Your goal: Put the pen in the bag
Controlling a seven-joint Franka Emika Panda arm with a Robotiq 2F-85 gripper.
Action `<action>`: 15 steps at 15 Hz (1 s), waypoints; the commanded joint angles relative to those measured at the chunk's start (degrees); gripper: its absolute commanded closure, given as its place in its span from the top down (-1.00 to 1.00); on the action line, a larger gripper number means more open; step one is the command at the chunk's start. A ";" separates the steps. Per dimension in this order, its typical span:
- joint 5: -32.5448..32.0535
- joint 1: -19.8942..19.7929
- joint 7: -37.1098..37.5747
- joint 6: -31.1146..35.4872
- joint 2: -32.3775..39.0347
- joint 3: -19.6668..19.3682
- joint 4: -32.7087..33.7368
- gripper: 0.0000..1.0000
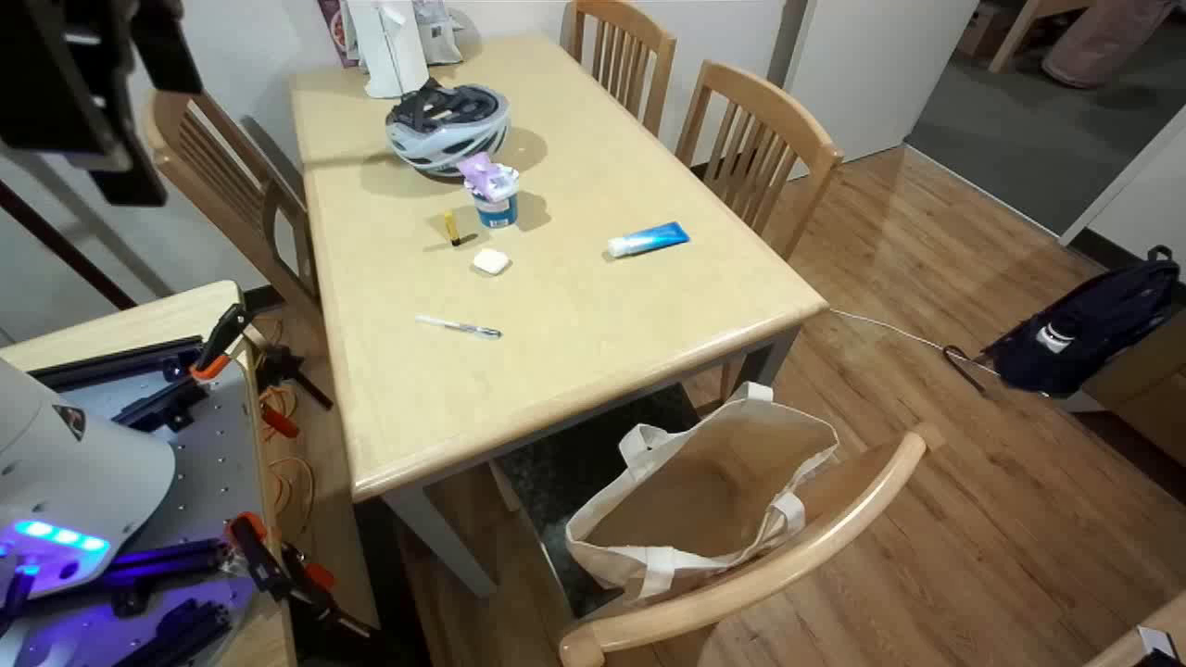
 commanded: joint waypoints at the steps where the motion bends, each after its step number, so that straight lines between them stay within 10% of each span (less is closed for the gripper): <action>1: 0.37 -1.02 -0.49 -0.07 0.19 0.78 0.10 1.00; 9: 0.46 -1.02 -0.36 -0.99 0.15 0.84 0.27 1.00; 15: 8.01 -1.68 20.81 18.85 0.48 9.42 -7.18 1.00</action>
